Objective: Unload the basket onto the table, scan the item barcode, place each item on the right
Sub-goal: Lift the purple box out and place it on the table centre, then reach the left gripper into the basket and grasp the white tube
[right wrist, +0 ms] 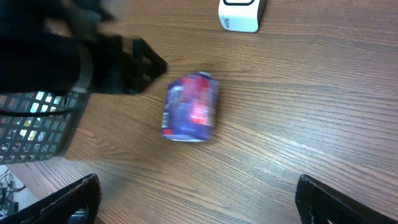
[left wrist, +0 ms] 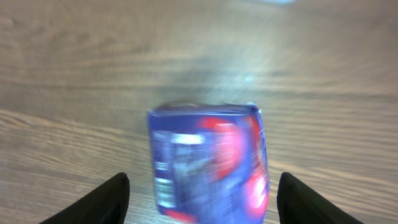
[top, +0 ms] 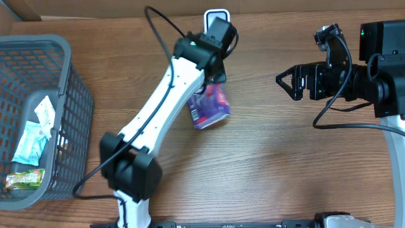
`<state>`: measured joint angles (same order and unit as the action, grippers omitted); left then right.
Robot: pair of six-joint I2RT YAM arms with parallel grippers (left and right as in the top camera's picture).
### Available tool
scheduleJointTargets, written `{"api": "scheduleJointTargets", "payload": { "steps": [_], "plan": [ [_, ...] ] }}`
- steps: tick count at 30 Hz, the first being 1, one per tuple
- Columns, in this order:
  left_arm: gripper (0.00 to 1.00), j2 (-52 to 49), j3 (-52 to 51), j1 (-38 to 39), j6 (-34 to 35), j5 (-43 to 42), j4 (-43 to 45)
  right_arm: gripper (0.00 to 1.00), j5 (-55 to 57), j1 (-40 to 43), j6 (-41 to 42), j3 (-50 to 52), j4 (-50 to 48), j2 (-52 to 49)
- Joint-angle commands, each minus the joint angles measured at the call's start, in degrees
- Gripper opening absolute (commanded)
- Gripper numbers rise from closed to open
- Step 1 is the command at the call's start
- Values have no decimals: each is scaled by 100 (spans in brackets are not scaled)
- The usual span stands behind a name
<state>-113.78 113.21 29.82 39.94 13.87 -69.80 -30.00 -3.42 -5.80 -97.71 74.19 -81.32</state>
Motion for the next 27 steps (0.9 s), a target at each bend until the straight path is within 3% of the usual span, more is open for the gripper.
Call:
{"api": "scheduleJointTargets", "payload": {
  "steps": [1, 4, 7, 14, 19, 23, 27],
  "plan": [
    [63, 457, 199, -133, -118, -42, -26, 100, -7, 7, -26, -125, -13, 24],
    [47, 601, 251, -404, -118, -52, -125, 100, -9, 7, -26, -125, -13, 24],
    [45, 892, 529, -815, -127, -42, -439, 100, -9, 4, -24, -125, -11, 24],
    [62, 1821, 1410, -2363, -468, -24, -1534, 100, -9, 4, -26, -125, -15, 24],
    [75, 2162, 1390, -4468, -529, 188, -2404, 100, -9, 4, -26, -125, -15, 24],
    [77, 2107, 907, -5665, -577, 186, -2354, 100, -9, 4, -26, -125, -17, 17],
    [75, 2072, 57, -6439, -966, -140, -1753, 100, -9, 7, -26, -125, -15, 17]
  ]
}}
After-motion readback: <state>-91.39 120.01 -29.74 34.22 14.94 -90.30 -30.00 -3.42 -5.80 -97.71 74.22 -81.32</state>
